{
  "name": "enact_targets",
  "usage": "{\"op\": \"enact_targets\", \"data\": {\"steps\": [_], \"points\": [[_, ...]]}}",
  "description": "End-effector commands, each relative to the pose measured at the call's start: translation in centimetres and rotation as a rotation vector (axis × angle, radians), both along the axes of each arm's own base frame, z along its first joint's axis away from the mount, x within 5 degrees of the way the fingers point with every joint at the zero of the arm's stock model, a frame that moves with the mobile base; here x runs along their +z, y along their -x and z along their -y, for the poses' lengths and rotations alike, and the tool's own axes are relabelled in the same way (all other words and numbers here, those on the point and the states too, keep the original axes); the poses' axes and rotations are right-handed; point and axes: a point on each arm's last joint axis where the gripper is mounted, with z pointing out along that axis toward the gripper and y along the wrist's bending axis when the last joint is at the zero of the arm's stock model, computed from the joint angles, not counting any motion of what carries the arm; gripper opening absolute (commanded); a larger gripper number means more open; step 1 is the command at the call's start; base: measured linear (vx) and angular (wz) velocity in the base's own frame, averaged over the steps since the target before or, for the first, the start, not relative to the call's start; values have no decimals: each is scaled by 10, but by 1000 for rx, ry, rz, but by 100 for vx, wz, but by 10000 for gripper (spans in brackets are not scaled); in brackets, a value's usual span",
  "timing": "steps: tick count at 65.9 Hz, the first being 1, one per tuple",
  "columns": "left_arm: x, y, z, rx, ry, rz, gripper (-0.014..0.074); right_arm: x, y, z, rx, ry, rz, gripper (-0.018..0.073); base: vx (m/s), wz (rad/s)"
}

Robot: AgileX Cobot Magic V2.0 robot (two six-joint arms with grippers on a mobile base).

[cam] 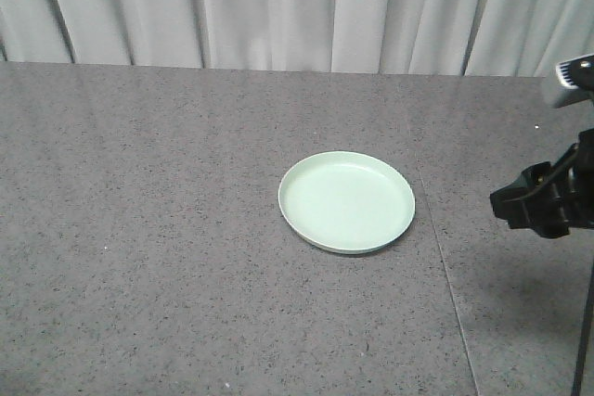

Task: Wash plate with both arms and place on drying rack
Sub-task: 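Move the right gripper down to the rim of the pale green plate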

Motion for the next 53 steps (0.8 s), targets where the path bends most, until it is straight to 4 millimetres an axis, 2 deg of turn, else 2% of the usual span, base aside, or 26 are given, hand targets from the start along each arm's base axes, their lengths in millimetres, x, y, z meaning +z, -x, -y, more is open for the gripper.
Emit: {"op": "enact_targets", "data": {"steps": [1, 35, 53], "points": [[17, 3, 0, -5, 12, 116, -7, 7, -15, -7, -8, 21, 42, 393, 0, 0], [17, 3, 0, -5, 12, 116, -7, -27, -97, -26, -66, -14, -159, 393, 0, 0], [17, 3, 0, -5, 12, 116, -7, -42, -132, -36, -67, -63, -210, 393, 0, 0]]}}
